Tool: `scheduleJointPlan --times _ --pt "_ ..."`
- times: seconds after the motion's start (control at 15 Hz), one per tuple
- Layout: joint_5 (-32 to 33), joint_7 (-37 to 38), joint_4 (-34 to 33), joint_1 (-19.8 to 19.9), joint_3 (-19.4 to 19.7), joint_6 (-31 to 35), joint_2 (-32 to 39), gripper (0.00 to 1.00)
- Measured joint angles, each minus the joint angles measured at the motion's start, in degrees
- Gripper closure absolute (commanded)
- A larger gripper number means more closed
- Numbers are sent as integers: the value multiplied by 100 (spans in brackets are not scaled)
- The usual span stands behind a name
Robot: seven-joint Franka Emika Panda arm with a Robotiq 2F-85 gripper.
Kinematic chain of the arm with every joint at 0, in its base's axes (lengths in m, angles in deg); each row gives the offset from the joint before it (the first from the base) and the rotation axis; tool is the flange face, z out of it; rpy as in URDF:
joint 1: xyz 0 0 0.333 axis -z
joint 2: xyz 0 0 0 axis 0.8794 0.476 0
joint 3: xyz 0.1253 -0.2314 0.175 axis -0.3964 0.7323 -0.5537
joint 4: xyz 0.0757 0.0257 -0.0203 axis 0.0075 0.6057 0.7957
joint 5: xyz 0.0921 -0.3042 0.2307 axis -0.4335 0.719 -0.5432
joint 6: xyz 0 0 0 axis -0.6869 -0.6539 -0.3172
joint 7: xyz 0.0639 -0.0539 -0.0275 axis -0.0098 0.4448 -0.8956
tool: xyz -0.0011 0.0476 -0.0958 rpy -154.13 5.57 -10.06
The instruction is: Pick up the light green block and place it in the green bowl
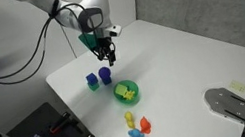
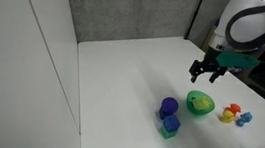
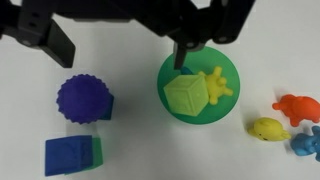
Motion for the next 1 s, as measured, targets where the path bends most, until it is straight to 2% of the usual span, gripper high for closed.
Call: scheduleJointPlan --times 0.27,0.53,0.8,1.0 --pt "-156 -681 3 68 -173 -957 -759 0" --pt "84 -941 6 123 -177 -1854 -1493 0" --pt "508 -1065 8 255 -178 -2436 -2246 0" --pt "585 -1405 8 363 -175 -2706 -2834 0"
